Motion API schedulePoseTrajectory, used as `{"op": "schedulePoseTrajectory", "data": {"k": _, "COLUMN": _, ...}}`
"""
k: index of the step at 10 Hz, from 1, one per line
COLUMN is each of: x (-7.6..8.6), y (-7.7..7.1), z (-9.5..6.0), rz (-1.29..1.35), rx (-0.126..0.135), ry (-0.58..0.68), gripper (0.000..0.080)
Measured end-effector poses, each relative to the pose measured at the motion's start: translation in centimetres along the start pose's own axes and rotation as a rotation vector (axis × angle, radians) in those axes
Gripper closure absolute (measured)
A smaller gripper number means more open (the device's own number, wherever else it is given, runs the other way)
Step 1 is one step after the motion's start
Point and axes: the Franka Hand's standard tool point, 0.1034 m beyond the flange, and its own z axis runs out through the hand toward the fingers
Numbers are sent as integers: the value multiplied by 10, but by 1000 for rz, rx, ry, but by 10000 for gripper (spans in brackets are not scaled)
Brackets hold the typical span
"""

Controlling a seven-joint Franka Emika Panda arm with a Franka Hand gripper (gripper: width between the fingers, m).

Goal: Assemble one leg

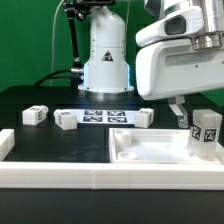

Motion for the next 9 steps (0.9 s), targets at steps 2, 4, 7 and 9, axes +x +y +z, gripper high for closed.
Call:
{"op": "schedulePoseTrajectory", "data": {"k": 2, "x": -5, "y": -6, "z": 1, "rz": 13, "rx": 36, "ry": -110, "gripper": 150}}
{"op": "schedulePoseTrajectory", "data": {"k": 4, "x": -9, "y": -15, "z": -1, "rz": 20, "rx": 65, "ry": -232, "gripper": 150}}
{"op": "schedulePoseTrajectory", "data": {"k": 7, "x": -8, "y": -14, "z": 1, "rz": 20, "rx": 65, "ry": -230, "gripper": 268}}
{"op": "schedulePoseTrajectory", "data": {"k": 9, "x": -8, "y": -14, "z": 1, "rz": 20, "rx": 65, "ry": -230, "gripper": 405}}
